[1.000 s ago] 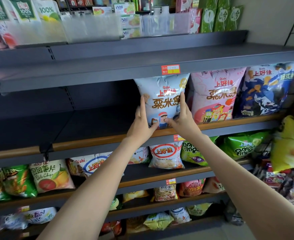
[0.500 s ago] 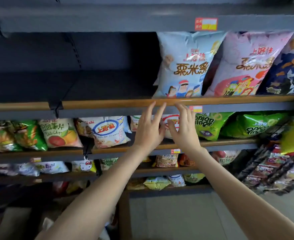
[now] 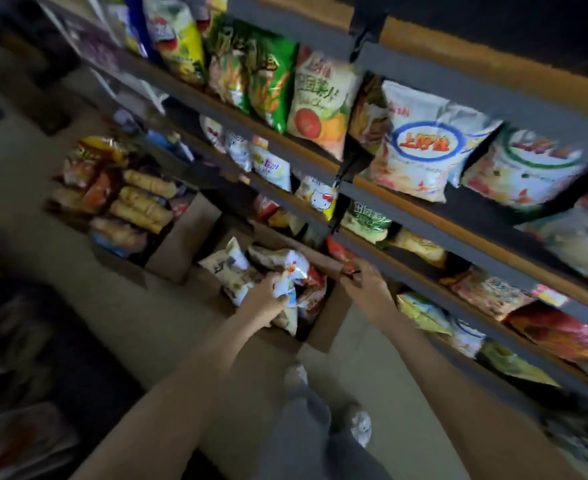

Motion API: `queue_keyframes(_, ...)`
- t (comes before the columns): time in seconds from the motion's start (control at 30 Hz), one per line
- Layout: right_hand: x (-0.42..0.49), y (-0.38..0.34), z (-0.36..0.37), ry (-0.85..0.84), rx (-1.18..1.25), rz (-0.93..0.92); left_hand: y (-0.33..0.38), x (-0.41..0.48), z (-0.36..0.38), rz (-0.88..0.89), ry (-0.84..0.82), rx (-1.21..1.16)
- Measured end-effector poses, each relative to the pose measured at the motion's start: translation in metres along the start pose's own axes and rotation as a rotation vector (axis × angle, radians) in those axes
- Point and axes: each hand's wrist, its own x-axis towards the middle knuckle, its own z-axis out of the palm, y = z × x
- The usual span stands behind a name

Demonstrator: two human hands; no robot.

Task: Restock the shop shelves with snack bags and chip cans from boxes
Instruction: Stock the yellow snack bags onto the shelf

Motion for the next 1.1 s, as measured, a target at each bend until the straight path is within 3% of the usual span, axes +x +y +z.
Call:
queue_keyframes(0.27, 0.087, -0.005, 0.113, -0.150, -0.034, 0.133, -0.127, 0.091, -0.002, -0.276, 0.062, -0.291)
queue_keyframes(0.4, 0.153, 0.000, 0.184, -0.201, -0.065, 0.187, -0.192, 0.166, -0.004, -0.320, 0.053, -0.437)
queue_keyframes(0.7, 0.268, 0.013, 0.374, -0.497, -0.113, 0.178, -0.345, 0.272, 0.043, -0.396, -0.081, -0.429)
queue_keyframes(0.93, 0.281, 0.040, 0.407, -0.446, -0.107, 0.301, -0.356, 0.301, 0.077, -0.281, -0.114, -0.523)
queue_keyframes(1.1, 0.275, 0.044, 0.376, -0.211, -0.008, 0.402, -0.339, 0.306, 0.088, -0.172, -0.165, -0.490)
